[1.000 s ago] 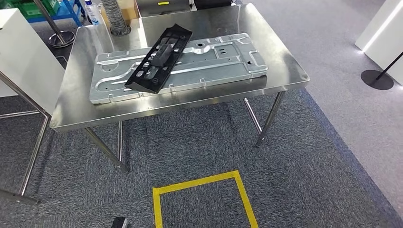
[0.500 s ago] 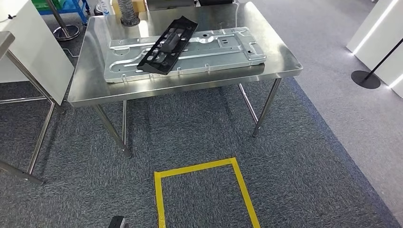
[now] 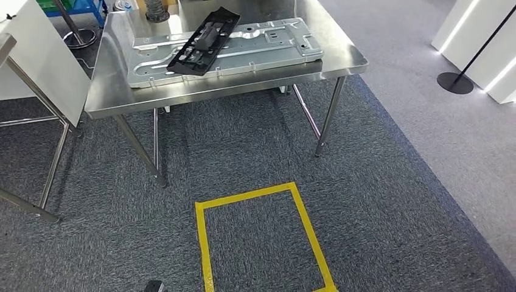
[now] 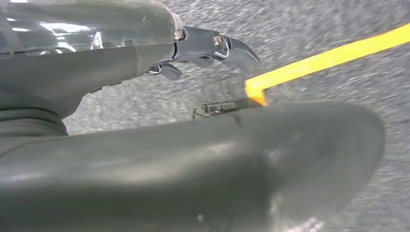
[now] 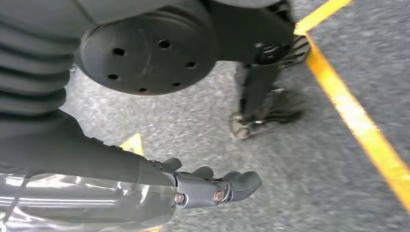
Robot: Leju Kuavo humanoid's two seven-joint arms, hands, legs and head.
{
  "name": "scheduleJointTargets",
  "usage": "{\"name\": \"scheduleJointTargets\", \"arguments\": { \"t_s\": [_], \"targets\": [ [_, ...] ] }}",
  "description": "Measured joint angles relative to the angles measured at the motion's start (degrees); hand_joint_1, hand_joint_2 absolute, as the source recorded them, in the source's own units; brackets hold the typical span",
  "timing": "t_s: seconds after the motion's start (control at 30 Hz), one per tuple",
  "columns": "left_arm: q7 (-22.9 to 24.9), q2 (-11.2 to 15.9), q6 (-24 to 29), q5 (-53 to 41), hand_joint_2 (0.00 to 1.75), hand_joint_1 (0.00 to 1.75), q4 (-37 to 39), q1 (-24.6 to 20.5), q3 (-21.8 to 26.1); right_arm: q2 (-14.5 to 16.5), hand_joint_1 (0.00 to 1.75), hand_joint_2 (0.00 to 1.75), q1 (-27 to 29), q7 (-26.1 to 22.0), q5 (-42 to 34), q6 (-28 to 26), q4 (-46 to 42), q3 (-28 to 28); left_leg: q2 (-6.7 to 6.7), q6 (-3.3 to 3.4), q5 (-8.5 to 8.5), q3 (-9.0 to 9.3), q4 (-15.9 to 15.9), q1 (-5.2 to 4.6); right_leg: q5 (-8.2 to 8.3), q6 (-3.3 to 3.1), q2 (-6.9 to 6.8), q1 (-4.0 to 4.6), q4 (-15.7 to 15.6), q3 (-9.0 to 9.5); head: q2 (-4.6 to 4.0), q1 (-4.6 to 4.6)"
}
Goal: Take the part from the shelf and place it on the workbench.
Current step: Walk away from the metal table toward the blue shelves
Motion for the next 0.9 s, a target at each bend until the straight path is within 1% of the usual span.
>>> {"name": "scheduleJointTargets", "arguments": {
  "t_s": [0.03,0.07,0.1,0.13,0.17,0.2,0.23,0.27,0.3,0.33,0.37,0.4,0.43,0.47,0.5,0.53,0.57,0.6,0.63,0.67,0.7,0.73,0.77,0.8,0.83,0.87,0.9],
  "targets": [
    [0.0,0.0,0.0,0.0,0.0,0.0,0.0,0.1,0.0,0.0,0.0,1.75,0.0,0.0,0.2,0.0,0.0,0.0,-0.02,-0.3,-1.79,-0.51,3.5,0.28,0.81,0.07,0.01,-0.02,0.0,-1.04,0.0,0.0],
    [0.0,0.0,0.1,0.0,0.0,0.0,0.0,0.1,0.0,0.0,0.0,1.75,0.1,0.1,0.3,0.0,0.0,0.1,-0.02,-0.55,-2.06,-0.47,6.1,0.55,1.63,0.22,0.01,-0.08,0.1,-2.15,0.0,0.0],
    [0.0,0.0,0.1,-0.1,0.0,0.0,0.0,0.1,0.0,0.1,0.0,1.75,0.1,0.1,0.5,0.0,0.0,0.2,-0.02,-0.78,-0.98,0.34,7.1,0.8,2.43,0.43,0.01,-0.19,0.3,-3.32,0.0,0.0],
    [0.0,0.0,0.1,-0.2,0.0,0.0,0.0,0.0,0.0,0.1,0.0,1.75,0.1,0.0,0.7,-0.1,0.0,0.2,-0.02,-1.0,0.87,2.08,6.2,1.03,3.18,0.71,0.03,-0.36,0.5,-4.47,0.0,0.0],
    [0.1,0.0,0.2,-0.3,0.0,0.0,0.0,0.0,0.0,0.1,0.0,1.31,0.1,-0.1,0.8,-0.1,0.0,0.3,-0.08,-1.19,2.38,4.77,3.4,1.23,3.86,1.03,0.08,-0.52,0.7,-5.5,0.0,-0.01],
    [0.2,0.0,0.3,-0.4,0.0,0.0,0.0,-0.1,0.0,0.1,0.0,0.87,0.0,-0.2,1.0,-0.2,0.0,0.4,-0.24,-1.28,2.73,8.49,-0.9,1.37,4.43,1.4,0.17,-0.63,1.0,-6.33,0.0,-0.01],
    [0.3,0.0,0.4,-0.6,0.0,0.0,0.0,-0.2,-0.1,0.1,0.0,0.87,0.0,-0.4,1.1,-0.2,0.0,0.5,-0.44,-1.15,1.99,12.15,-5.7,1.42,4.95,1.83,0.24,-0.69,1.2,-6.92,0.0,-0.02],
    [0.4,-0.1,0.5,-0.7,0.0,0.0,0.0,-0.3,-0.1,0.2,0.0,0.87,0.0,-0.6,1.2,-0.1,0.0,0.6,-0.62,-0.81,0.81,14.87,-9.6,1.38,5.51,2.28,0.28,-0.73,1.3,-7.28,0.0,-0.02],
    [0.4,-0.1,0.6,-0.9,0.0,0.0,0.0,-0.4,-0.1,0.2,0.0,1.31,-0.1,-0.8,1.3,-0.1,0.0,0.7,-0.73,-0.33,-0.19,16.48,-12.2,1.24,6.06,2.74,0.29,-0.78,1.3,-7.48,0.0,-0.01],
    [0.5,-0.1,0.8,-0.9,0.44,0.0,0.0,-0.4,-0.1,0.2,0.0,1.75,0.0,-1.0,1.4,-0.1,0.0,0.8,-0.74,0.26,-0.48,16.67,-13.2,1.07,6.67,3.24,0.26,-0.86,1.1,-7.54,0.0,-0.01],
    [0.7,-0.1,1.0,-0.9,0.87,0.0,0.0,-0.3,-0.1,0.2,0.0,1.75,0.0,-1.2,1.6,0.0,0.0,0.9,-0.6,0.84,-0.08,16.29,-13.2,1.03,7.0,3.64,0.27,-1.0,1.0,-7.61,0.0,0.0],
    [0.9,-0.1,1.2,-0.9,1.31,0.0,0.0,-0.2,-0.1,0.2,0.0,1.75,0.0,-1.3,1.8,0.1,0.0,1.0,-0.44,1.4,0.48,15.92,-13.3,1.01,6.48,3.91,0.29,-1.1,1.6,-7.93,0.0,0.0],
    [1.1,-0.1,1.4,-0.9,1.75,0.0,0.0,-0.2,-0.1,0.1,0.0,1.75,0.0,-1.5,2.1,0.2,0.0,1.1,-0.27,1.91,1.1,15.5,-13.4,1.03,5.12,4.06,0.32,-1.18,3.1,-8.57,0.0,0.0],
    [1.3,-0.2,1.7,-0.9,1.75,0.0,0.0,-0.1,-0.1,0.1,0.0,1.75,0.1,-1.7,2.4,0.2,0.0,1.3,-0.09,2.3,1.7,14.92,-13.4,0.99,2.72,4.11,0.35,-1.21,6.2,-9.78,0.0,0.0],
    [1.5,-0.2,2.0,-0.9,1.75,0.0,0.0,-0.1,-0.1,0.1,0.0,1.75,0.1,-1.9,2.7,0.2,0.0,1.4,0.03,2.54,2.19,14.24,-13.3,0.79,-0.02,4.14,0.37,-1.14,10.3,-11.25,0.0,0.0],
    [1.6,-0.2,2.4,-0.8,1.75,0.0,0.0,0.0,-0.1,0.1,0.0,1.75,0.1,-2.1,3.0,0.3,0.0,1.5,0.13,2.67,2.64,13.54,-13.1,0.59,-2.29,4.19,0.39,-1.05,14.3,-12.5,0.0,0.0],
    [1.7,-0.3,2.6,-0.9,1.75,0.0,0.0,0.2,-0.1,0.1,0.0,1.75,0.1,-2.4,3.2,0.4,0.0,1.7,0.25,2.73,3.06,12.75,-12.9,0.34,-3.7,4.16,0.4,-0.92,17.1,-13.0,0.0,0.0],
    [1.8,-0.3,2.8,-0.9,1.75,0.0,0.0,0.2,-0.1,0.1,0.0,1.75,0.1,-2.6,3.5,0.4,0.0,1.8,0.33,2.78,3.37,12.03,-12.6,0.13,-3.92,4.02,0.4,-0.79,17.5,-12.23,0.0,0.0],
    [1.8,-0.3,2.9,-0.9,1.75,0.0,0.0,0.3,-0.1,0.0,0.0,1.75,0.0,-2.7,3.7,0.6,0.0,2.0,0.37,2.8,3.58,11.38,-12.2,-0.04,-3.25,3.75,0.4,-0.63,15.6,-10.28,0.0,0.0],
    [1.9,-0.3,2.9,-0.9,1.75,0.0,0.0,0.3,-0.1,0.0,0.0,1.75,0.0,-2.8,3.8,0.8,0.0,2.2,0.37,2.79,3.75,10.83,-11.8,-0.17,-2.08,3.28,0.4,-0.37,11.7,-7.15,0.0,0.0],
    [2.0,-0.4,2.9,-0.9,1.31,0.0,0.0,0.3,-0.1,0.0,0.0,1.75,-0.2,-2.9,4.0,0.9,0.0,2.4,0.37,2.72,3.85,10.4,-11.4,-0.29,-1.4,2.67,0.34,-0.05,7.4,-4.15,0.0,0.0],
    [2.0,-0.5,2.9,-0.9,0.87,0.0,0.0,0.3,-0.1,-0.1,0.0,1.31,-0.3,-3.0,4.2,1.1,0.0,2.5,0.39,2.61,3.9,10.09,-11.0,-0.42,-0.82,2.15,0.26,0.22,3.9,-1.91,0.0,0.0],
    [2.0,-0.6,2.8,-0.8,0.44,0.0,0.0,0.2,-0.1,-0.1,0.0,0.87,-0.5,-3.1,4.3,1.2,0.0,2.7,0.42,2.41,3.99,9.85,-10.8,-0.47,-0.59,1.68,0.19,0.51,1.7,-0.6,0.0,-0.01],
    [2.1,-0.7,2.7,-0.8,0.0,0.0,0.0,0.2,-0.1,-0.2,0.0,0.44,-0.6,-3.2,4.4,1.2,0.0,2.8,0.48,2.16,4.1,9.68,-10.6,-0.49,-0.67,1.38,0.11,0.69,1.0,-0.41,0.0,-0.01],
    [2.0,-0.7,2.6,-0.8,0.0,0.0,0.0,0.1,0.0,-0.2,0.0,0.0,-0.7,-3.4,4.4,1.4,0.0,2.9,0.52,1.91,4.23,9.61,-10.6,-0.48,-0.35,1.21,0.08,0.75,1.0,-0.53,0.0,-0.01],
    [2.0,-0.7,2.6,-0.8,0.0,0.0,0.0,0.1,0.0,-0.1,0.0,0.0,-0.8,-3.9,4.5,1.9,0.0,3.0,0.55,1.63,4.31,9.53,-10.6,-0.47,-0.08,0.95,0.05,0.6,0.7,-0.58,0.0,-0.01],
    [2.0,-0.7,2.5,-0.9,0.0,0.0,0.0,0.0,0.0,-0.1,0.0,0.0,-0.8,-4.4,4.5,2.6,0.0,3.0,0.43,1.34,3.94,9.31,-10.2,-0.47,0.24,0.69,0.0,0.39,0.4,-0.58,0.0,0.0]
  ]
}}
